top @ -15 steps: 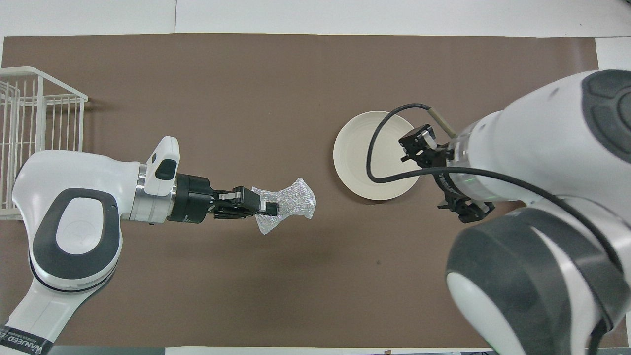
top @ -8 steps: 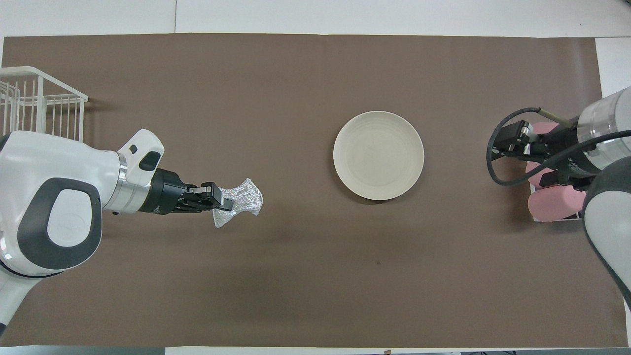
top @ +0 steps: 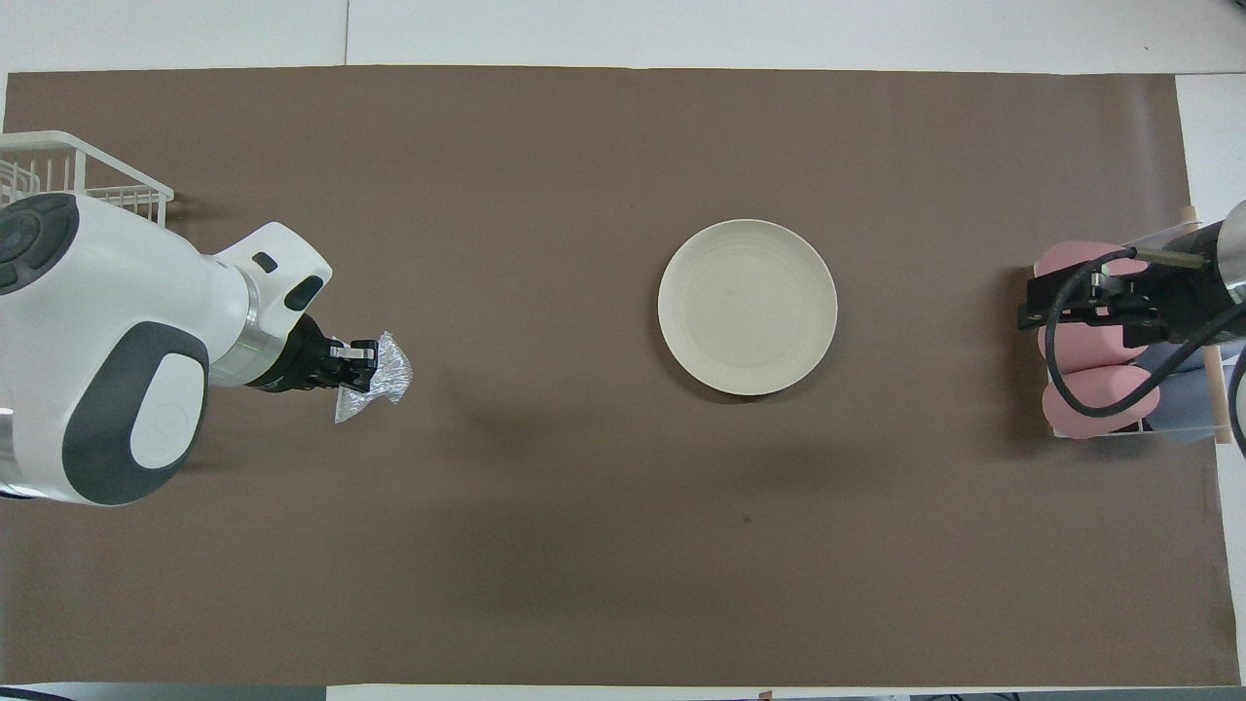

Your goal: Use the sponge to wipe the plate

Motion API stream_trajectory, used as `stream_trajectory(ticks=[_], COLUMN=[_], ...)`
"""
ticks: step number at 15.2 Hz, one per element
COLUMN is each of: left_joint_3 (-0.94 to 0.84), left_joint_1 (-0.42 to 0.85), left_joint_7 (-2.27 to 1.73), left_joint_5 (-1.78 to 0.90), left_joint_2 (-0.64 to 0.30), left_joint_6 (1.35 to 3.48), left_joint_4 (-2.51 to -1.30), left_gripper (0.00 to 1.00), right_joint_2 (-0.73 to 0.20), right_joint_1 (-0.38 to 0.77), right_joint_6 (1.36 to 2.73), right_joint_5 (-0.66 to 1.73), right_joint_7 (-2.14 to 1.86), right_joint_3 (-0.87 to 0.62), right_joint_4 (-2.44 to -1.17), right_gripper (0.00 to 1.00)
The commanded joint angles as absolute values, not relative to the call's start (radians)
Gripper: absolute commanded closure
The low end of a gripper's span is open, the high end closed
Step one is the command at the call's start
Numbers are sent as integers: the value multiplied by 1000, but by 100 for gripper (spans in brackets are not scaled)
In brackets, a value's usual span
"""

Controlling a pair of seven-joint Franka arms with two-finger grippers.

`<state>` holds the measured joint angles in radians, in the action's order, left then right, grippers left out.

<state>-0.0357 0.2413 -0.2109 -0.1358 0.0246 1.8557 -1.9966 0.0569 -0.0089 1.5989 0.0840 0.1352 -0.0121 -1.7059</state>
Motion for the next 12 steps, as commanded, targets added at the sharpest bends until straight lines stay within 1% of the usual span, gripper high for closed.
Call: stream_trajectory(ticks=[1,3,4,6,8,12], left_joint_3=[-35,-40,-40,-40,-40,-40], left_joint_1=[250,273,284,298,299,313], left_joint_7=[-271,-331,-342,-348,-374,-408], left_joint_5=[19,173,249,412,564,886], left_joint_2=[-23,-50,-57,-75,-89,-149], left_joint_6=[1745,1683,1655,1612,1617,1597], left_joint_4=[-1895,-1836,-1812,-1780,-1772,-1756], left_gripper=[100,100,100,100,100,100], right_joint_2=[45,37,35,8,6,14], right_joint_1=[-31,-28,-20,-17,-17,-21], right_joint_6=[1582,1583,1579,1559,1545,1488], right_joint_5=[64,60,20,-79,-72,-43], right_joint_7=[-21,-54,-54,-67,-64,-6], right_joint_3=[-2,2,0,-6,-6,-11], right_joint_4=[-1669,-1666,-1661,-1593,-1585,-1589], right_gripper=[0,0,0,0,0,0])
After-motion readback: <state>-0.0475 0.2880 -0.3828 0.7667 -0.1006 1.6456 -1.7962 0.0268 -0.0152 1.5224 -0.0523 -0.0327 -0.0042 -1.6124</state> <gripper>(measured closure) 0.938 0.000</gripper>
